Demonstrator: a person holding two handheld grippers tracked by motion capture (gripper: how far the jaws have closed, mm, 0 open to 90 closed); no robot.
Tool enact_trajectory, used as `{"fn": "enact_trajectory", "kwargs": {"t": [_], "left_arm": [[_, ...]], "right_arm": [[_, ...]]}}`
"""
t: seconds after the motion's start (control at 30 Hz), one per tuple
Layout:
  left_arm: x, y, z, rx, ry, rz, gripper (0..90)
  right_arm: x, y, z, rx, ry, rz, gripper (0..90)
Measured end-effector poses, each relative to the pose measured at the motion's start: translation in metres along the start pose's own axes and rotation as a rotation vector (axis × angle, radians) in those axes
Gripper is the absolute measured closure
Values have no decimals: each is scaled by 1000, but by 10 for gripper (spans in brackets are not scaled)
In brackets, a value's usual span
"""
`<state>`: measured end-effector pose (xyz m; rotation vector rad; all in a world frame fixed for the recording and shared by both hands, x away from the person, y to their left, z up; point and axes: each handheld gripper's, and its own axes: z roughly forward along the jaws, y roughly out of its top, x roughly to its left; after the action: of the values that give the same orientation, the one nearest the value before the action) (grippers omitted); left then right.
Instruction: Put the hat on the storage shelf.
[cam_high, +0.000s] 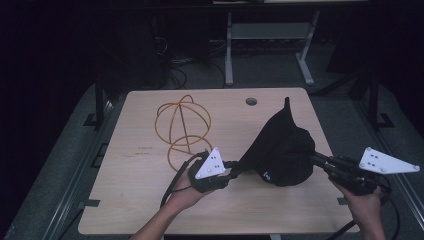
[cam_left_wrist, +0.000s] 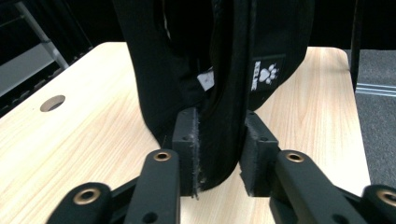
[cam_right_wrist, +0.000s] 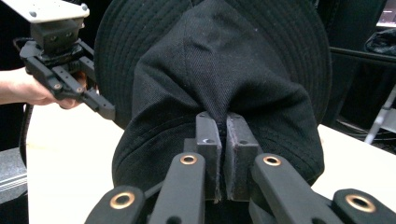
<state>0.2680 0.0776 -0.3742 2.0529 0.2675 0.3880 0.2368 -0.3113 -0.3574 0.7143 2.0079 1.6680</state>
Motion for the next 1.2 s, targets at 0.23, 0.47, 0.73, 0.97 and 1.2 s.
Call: {"fn": "enact_trajectory", "kwargs": {"t": [0.23, 0.47, 0.73, 0.97, 1.2], "left_arm": [[-3, -6, -9, 13, 8, -2, 596], [-6, -17, -24, 28, 18, -10, 536], [-6, -32, -35, 65, 44, -23, 507], [-5, -48, -45, 77, 68, -31, 496], [-1, -66, -58, 99, 90, -55, 463]], "right_arm": [[-1, 17, -1, 14, -4, -6, 858], [-4, 38, -2, 36, -17, -3, 859], [-8, 55, -1, 57, -30, -12, 858], [-10, 68, 0, 65, -37, -12, 858], [-9, 88, 5, 74, -39, -22, 858]]}}
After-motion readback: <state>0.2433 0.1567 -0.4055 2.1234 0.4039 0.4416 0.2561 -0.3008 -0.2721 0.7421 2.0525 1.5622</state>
